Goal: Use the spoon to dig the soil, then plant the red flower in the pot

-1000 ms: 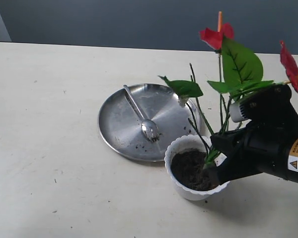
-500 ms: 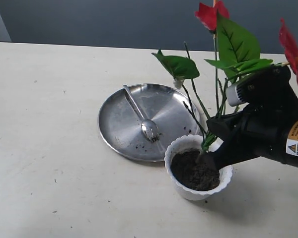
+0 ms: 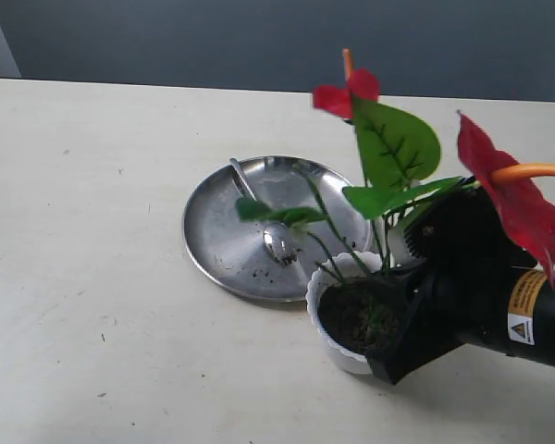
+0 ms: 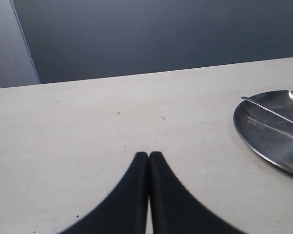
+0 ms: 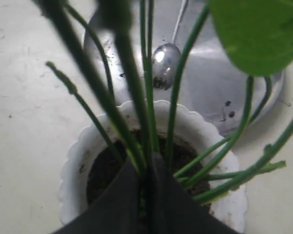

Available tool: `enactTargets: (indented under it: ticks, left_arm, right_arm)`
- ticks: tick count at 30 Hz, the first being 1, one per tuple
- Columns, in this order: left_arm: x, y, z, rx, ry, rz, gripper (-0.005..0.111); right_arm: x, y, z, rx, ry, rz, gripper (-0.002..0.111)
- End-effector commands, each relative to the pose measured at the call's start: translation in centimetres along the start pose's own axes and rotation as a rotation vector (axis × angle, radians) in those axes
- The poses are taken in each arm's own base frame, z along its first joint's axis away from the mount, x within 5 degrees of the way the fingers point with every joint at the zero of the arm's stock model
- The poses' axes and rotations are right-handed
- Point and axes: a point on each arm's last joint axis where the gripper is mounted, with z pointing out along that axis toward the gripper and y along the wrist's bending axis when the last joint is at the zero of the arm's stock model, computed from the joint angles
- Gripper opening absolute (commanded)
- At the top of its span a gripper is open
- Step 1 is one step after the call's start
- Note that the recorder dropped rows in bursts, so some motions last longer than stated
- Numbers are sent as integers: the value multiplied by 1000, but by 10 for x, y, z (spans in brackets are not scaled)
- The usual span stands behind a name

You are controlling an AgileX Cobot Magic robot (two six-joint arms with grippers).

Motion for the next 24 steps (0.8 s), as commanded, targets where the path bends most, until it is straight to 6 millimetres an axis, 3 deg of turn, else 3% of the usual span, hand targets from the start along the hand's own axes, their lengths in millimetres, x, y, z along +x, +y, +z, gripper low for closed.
enactTargets:
  ticks: [1, 24]
  left_arm:
    - [-2, 0, 0, 6, -17, -4, 1]
    - [-2, 0, 0, 6, -17, -4, 1]
  right_arm:
    - [7, 5, 5, -19, 49, -16, -1]
    - [13, 5, 8, -13, 111, 17, 0]
